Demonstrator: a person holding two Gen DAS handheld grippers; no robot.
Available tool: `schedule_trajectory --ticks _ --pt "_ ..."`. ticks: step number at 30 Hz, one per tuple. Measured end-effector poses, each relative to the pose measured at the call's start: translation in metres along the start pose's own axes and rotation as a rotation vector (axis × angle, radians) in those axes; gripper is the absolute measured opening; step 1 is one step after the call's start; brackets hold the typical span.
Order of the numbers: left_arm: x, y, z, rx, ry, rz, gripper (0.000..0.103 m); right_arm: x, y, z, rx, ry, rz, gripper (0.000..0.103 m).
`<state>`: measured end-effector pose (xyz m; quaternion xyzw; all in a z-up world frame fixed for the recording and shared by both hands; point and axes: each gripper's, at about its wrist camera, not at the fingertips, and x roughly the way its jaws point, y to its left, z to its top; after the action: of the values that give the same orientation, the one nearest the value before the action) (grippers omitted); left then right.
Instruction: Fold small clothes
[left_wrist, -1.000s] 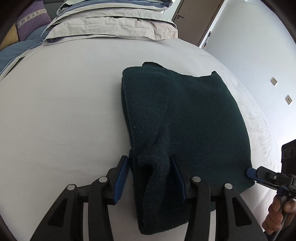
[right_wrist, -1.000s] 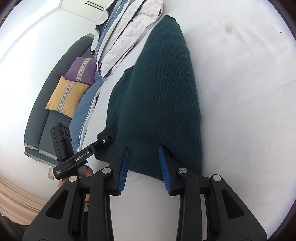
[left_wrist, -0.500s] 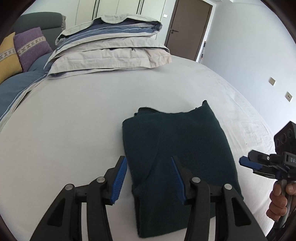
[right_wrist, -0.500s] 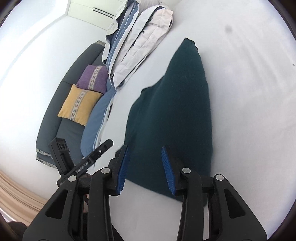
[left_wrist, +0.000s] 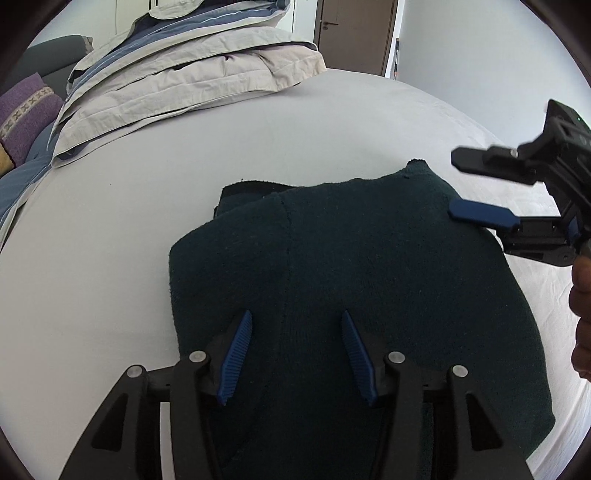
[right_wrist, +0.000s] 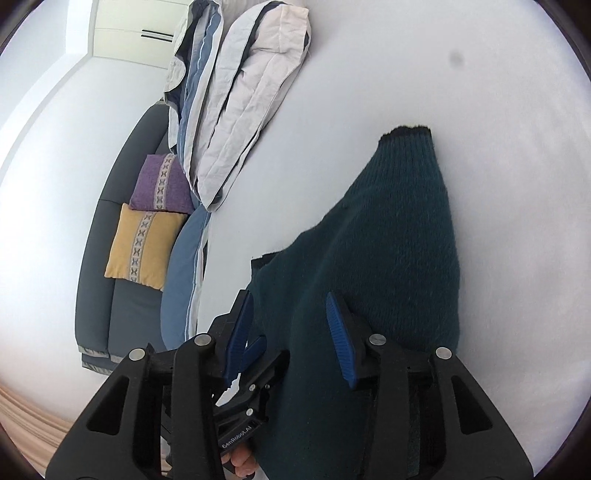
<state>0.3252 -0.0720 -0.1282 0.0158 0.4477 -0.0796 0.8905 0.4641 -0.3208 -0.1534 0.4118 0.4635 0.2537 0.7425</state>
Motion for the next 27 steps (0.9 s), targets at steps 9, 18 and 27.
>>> schedule_trajectory --ticks 9,18,27 --pt "-0.003 0.005 -0.005 -0.005 -0.019 -0.018 0.055 0.046 -0.004 0.033 0.016 0.061 -0.107 0.043" --pt "-0.003 0.01 -0.008 -0.012 -0.033 -0.037 0.055 -0.005 -0.027 0.037 0.062 -0.102 -0.079 0.041" --pt "-0.005 0.009 -0.011 -0.007 -0.034 -0.038 0.055 -0.044 0.002 -0.078 -0.116 0.043 0.1 0.057"
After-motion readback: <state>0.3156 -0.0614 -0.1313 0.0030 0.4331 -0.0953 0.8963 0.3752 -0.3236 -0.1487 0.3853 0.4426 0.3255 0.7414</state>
